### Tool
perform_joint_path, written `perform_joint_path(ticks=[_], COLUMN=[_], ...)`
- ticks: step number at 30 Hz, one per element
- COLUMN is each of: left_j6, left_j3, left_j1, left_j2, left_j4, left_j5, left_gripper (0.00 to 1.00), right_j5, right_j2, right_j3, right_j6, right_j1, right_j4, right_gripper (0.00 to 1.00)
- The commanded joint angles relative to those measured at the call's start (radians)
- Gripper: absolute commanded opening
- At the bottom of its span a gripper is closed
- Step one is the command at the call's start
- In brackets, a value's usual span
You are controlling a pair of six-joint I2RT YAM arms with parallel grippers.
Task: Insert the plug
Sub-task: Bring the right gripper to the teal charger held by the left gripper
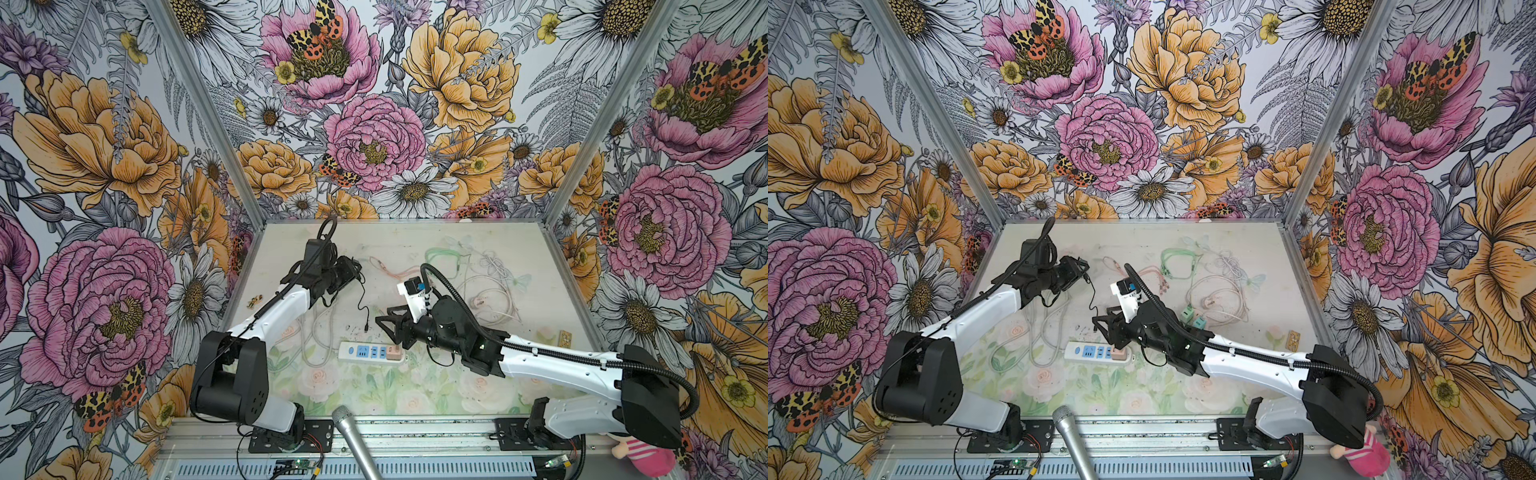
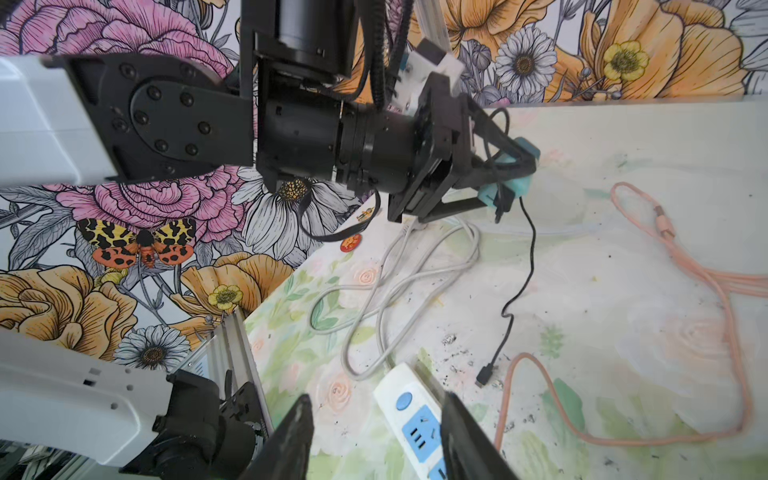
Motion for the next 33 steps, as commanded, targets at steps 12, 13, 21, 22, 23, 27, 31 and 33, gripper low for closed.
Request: perform_joint_path(ticks=[12, 13, 21, 22, 23, 27, 31, 33], left_j6=[-0.334, -0.338, -0.364, -0.370, -0.378, -0.393, -0.405, -0.412], left_j3=[-0.199, -0.201, -0.262, -0.273, -0.283, -0.307, -0.319, -0.327], left_j1=[0.024, 0.024, 0.021, 0.018, 0.015, 0.002, -0.012, -0.018], left_j2=[-0.254, -0.261, -0.309, -0.317, -0.325, -0.350, -0.360, -0.361], left_j4=[0.276, 0.273, 0.282, 0.287, 0.293, 0.306, 0.320, 0.336], left_j5=[0.124, 0.128, 0.128, 0.127, 0.126, 0.116, 0.105, 0.102], left_gripper=[0.13, 0.13, 0.13, 0.13, 0.13, 0.13, 0.13, 0.13], right_j5=[0.074, 0.074, 0.122, 0.128, 0.126, 0.101, 0.095, 0.088], right_j2=[0.259, 0.278, 0.364, 0.376, 0.390, 0.437, 0.478, 0.494], right_j3=[0.053, 0.051, 0.061, 0.069, 0.083, 0.138, 0.178, 0.194], right_j6=[-0.148, -0.145, -0.084, -0.077, -0.069, -0.067, -0.062, -0.058], right_j1=[-0.006, -0.013, -0.048, -0.052, -0.058, -0.064, -0.065, -0.063], right_j4=[0.353, 0.386, 0.580, 0.597, 0.603, 0.583, 0.563, 0.552], right_gripper=[0.59, 0.59, 0.60, 0.60, 0.60, 0.60, 0.59, 0.59])
